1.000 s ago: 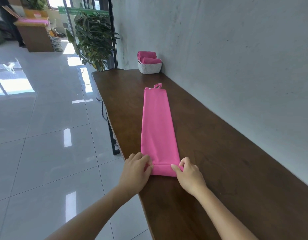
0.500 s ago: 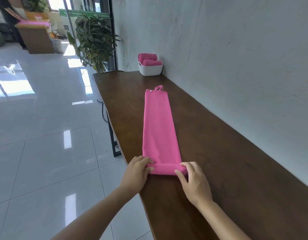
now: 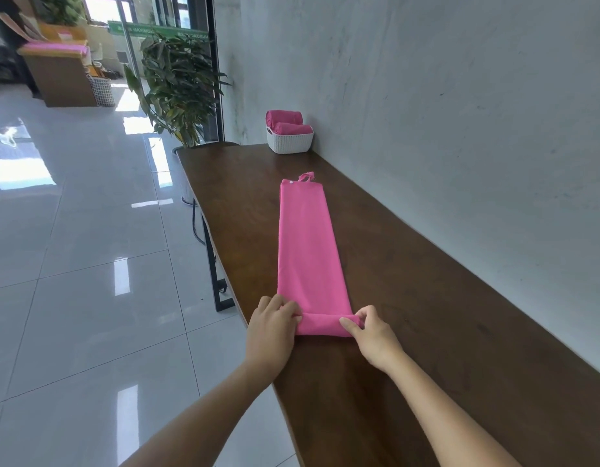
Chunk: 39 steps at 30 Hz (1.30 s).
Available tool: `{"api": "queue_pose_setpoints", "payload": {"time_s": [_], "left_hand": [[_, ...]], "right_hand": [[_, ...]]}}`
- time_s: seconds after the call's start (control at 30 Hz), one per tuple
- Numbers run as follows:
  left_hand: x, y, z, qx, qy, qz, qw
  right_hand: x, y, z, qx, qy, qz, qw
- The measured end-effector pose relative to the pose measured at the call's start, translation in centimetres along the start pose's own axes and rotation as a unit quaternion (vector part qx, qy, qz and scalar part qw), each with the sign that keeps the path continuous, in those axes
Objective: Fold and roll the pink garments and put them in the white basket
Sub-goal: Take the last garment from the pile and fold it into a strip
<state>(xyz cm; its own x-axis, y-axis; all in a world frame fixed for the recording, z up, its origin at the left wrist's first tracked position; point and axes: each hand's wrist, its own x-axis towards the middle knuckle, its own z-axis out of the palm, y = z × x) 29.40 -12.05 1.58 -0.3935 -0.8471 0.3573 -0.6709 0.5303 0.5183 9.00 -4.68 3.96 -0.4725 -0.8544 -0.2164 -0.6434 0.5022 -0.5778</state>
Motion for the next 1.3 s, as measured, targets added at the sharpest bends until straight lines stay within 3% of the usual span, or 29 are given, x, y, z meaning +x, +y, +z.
{"api": "queue_pose_setpoints", "payload": {"time_s": [0.13, 0.33, 0.47, 0.57, 0.67, 0.8, 0.9, 0.97, 1.1, 1.3], "left_hand": [[-0.4, -1.6, 0.4, 0.029, 0.024, 0.105, 0.994], [1.1, -3.2, 0.1, 0.046, -0.047, 0.121, 0.990], [2.6, -3.8, 0.0, 0.033, -0.095, 0.130, 0.986], [4.1, -4.0, -0.5, -0.005, -0.145, 0.099, 0.985], [5.6, -3.8, -1.2, -0.031, -0.192, 0.079, 0.978], [7.8, -3.9, -1.4, -0.075, -0.265, -0.046, 0.960], [9.0, -3.8, -1.0, -0.124, -0.246, -0.160, 0.948], [9.0, -3.4, -0.8, -0.125, -0.216, -0.180, 0.951], [8.1, -3.6, -0.2, -0.093, -0.124, -0.094, 0.983], [6.9, -5.8, -0.2, -0.066, -0.117, 0.106, 0.985]], "right_hand": [[0.8, -0.3, -0.1, -0.005, -0.008, 0.024, 1.000], [1.1, -1.0, 0.3, 0.008, 0.019, 0.070, 0.997], [0.6, -1.2, 0.7, -0.087, 0.114, 0.022, 0.989], [0.6, -0.1, 1.5, -0.139, 0.172, -0.078, 0.972], [1.3, 1.0, 1.9, -0.138, 0.155, -0.113, 0.972], [1.9, 0.9, 1.7, -0.118, 0.140, -0.111, 0.977], [3.1, 0.1, 1.1, -0.098, 0.119, -0.073, 0.985], [4.0, -0.7, 0.7, -0.088, 0.086, -0.034, 0.992], [5.2, -1.4, 0.1, -0.118, 0.046, 0.014, 0.992], [6.9, -2.4, -0.6, -0.109, 0.004, 0.079, 0.991]]}}
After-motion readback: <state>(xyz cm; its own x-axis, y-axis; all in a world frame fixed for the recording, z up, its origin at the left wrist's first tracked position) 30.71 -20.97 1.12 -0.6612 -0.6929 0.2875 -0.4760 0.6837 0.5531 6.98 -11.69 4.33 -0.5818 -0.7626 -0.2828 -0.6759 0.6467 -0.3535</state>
